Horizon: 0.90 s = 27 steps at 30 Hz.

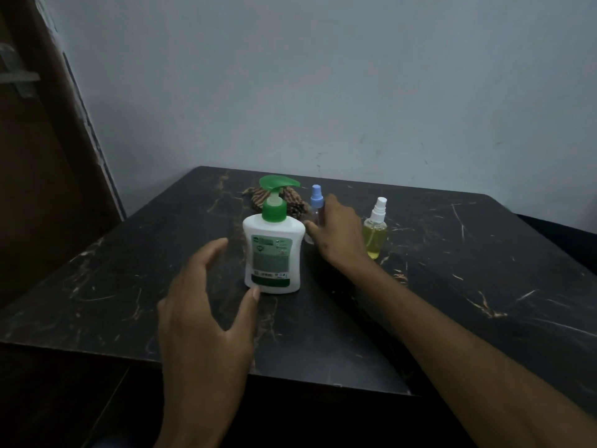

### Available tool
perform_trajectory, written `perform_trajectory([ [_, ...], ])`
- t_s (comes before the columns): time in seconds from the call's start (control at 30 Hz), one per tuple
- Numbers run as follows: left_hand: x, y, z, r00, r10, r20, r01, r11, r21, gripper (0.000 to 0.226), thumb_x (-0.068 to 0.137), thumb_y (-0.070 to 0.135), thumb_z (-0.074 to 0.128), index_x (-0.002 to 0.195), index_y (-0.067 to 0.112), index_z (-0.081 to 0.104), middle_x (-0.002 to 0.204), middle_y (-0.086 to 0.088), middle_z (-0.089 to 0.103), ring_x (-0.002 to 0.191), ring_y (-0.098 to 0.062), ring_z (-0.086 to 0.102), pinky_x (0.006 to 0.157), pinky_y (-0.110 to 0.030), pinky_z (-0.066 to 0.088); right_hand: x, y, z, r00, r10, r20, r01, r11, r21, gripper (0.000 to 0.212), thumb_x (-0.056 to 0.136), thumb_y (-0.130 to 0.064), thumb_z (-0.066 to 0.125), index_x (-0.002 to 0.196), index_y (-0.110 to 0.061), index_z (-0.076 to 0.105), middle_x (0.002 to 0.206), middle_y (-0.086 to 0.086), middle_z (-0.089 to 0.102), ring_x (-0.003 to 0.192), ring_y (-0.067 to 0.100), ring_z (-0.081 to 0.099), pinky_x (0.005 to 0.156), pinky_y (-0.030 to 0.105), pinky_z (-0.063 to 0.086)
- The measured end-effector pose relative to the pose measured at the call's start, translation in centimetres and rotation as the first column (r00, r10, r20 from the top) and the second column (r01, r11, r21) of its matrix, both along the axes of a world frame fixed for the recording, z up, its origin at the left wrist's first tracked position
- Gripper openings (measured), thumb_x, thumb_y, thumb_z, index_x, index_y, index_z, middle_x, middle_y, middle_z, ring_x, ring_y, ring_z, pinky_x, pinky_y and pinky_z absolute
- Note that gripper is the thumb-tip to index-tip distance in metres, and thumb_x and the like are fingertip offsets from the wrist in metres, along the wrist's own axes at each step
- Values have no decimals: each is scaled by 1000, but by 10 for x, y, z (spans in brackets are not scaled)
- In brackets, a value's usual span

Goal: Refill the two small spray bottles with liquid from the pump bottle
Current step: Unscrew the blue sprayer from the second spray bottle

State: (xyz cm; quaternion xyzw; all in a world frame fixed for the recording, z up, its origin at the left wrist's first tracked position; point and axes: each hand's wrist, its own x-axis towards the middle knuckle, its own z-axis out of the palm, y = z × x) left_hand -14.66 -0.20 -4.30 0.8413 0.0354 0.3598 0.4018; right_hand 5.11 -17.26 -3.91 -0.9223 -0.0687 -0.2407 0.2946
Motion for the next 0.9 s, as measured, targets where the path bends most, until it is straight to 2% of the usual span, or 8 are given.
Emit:
perform_trajectory([
  [0.1,-16,-23,-3,991,-7,135,2,999,37,61,82,16,86,138,25,62,132,15,62,120,-3,54,103,-4,28,-34,-12,2,999,21,-29,-22,999,-37,28,91,-29,76,103,-14,56,94,3,69,86,21,63,73,35,48],
  [0.23,-21,-54,-15,948,-105,301,84,993,83,36,84,21,77,120,18,74,115,16,67,106,2,56,95,-25,45,-88,-32,4,996,54,-68,-56,998,-20,26,89,-31,78,97,-24,55,86,-11,62,78,7,60,70,27,51],
  [0.33,-14,-68,-22,945,-249,213,236,968,87,31,85,25,76,116,24,73,113,23,65,106,1,62,94,-18,46,-129,-49,5,991,93,-92,-93,996,9,26,87,-32,79,101,-26,59,90,-11,68,81,6,64,76,32,55],
  [0.53,4,-84,-18,908,-417,-30,416,909,-37,44,89,24,79,129,32,62,121,25,65,118,10,58,97,-4,41,-175,-65,4,981,165,-104,-164,986,23,26,84,-27,77,106,-31,64,89,-16,69,82,3,65,75,31,54],
  [0.63,14,-87,-14,867,-493,-69,488,869,-81,37,90,24,77,125,30,66,117,22,71,114,8,63,96,-13,49,-181,-70,4,975,194,-103,-193,981,24,31,84,-18,73,109,-34,66,93,-19,69,88,1,65,77,24,52],
  [0.7,19,-86,-13,851,-520,-81,513,854,-89,32,90,22,77,121,30,70,113,20,73,111,4,67,95,-21,53,-180,-74,5,968,220,-121,-220,975,13,33,83,-18,71,111,-34,66,95,-20,69,89,1,66,80,27,53],
  [0.8,24,-85,-14,835,-543,-85,533,838,-115,33,91,16,77,121,28,71,112,17,75,109,-1,70,94,-31,57,-175,-83,10,944,266,-194,-275,961,-20,36,82,-27,73,116,-35,63,100,-19,70,91,-1,68,82,33,57],
  [0.9,24,-84,-14,828,-554,-86,543,831,-124,31,91,15,77,117,30,71,108,19,75,106,-1,70,91,-32,58,-171,-96,30,928,264,-263,-298,949,-100,54,80,-43,79,129,-41,57,108,-21,67,94,-3,67,85,29,59],
])
